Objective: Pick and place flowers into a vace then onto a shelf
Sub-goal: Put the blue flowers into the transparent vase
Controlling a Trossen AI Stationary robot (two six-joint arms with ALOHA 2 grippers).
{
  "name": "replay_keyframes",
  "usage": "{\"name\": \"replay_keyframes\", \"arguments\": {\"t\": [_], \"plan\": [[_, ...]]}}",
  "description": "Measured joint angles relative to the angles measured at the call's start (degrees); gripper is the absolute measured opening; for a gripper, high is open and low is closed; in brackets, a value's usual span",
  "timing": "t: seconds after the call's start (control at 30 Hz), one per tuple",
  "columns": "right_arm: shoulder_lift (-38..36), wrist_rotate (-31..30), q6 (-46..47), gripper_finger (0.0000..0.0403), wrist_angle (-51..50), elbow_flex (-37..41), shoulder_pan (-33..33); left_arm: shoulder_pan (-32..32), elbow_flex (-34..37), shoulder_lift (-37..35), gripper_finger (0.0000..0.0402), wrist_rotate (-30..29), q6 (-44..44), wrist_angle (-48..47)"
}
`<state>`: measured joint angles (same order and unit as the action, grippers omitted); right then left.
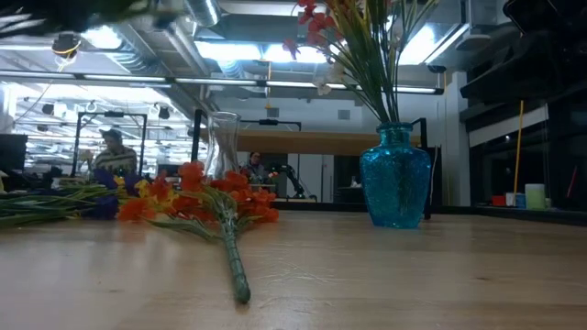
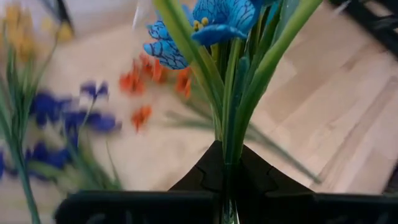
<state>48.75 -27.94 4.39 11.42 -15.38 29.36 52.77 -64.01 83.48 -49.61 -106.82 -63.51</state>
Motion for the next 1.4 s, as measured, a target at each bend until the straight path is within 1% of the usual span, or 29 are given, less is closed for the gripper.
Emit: {"name": "replay_keyframes", "arguments": {"t": [0.13, 0.3, 0.57, 0.7, 0.8, 0.93, 1.0, 1.13, 1.27, 1.4], "plan": [[0.0, 0.0, -0.1, 0.0014, 0.0, 0.0, 0.0, 0.0, 0.0, -3.5, 0.0010, -4.7, 8.3, 0.0], [0.0, 0.0, -0.2, 0.0014, 0.5, 0.0, 0.0, -0.9, 0.0, -6.8, 0.0010, -8.7, 18.2, 0.0], [0.0, 0.0, -2.3, 0.0014, 3.1, 0.0, 0.0, -7.5, 0.0, -7.3, 0.0007, -9.0, 38.2, 0.7], [0.0, 0.0, -3.4, 0.0014, 5.2, 0.0, 0.0, -9.9, 0.1, -7.6, 0.0006, -8.6, 45.1, 3.4], [0.0, 0.0, -3.4, 0.0014, 5.3, 0.0, 0.0, -11.0, 3.0, -8.6, 0.0005, -5.4, 51.0, 10.5], [0.0, 0.6, -3.4, 0.0014, 5.2, 0.0, 0.0, -11.3, 10.5, -12.1, 0.0005, -1.8, 59.8, 24.7], [0.0, 0.6, -3.2, 0.0014, 5.2, 0.0, 0.0, -11.2, 13.9, -14.7, 0.0005, -1.9, 62.6, 29.3], [0.0, 0.6, -3.4, 0.0014, 5.3, 0.0, 0.0, -10.5, 20.0, -21.5, 0.0006, -5.9, 68.5, 37.9], [0.0, 0.6, -3.4, 0.0014, 5.5, 0.0, 0.0, -10.5, 26.7, -28.2, 0.0006, -5.2, 77.2, 50.4], [0.0, 0.6, -3.4, 0.0014, 5.5, 0.0, 0.0, -10.5, 33.3, -33.3, 0.0006, -4.7, 87.1, 64.6]]}}
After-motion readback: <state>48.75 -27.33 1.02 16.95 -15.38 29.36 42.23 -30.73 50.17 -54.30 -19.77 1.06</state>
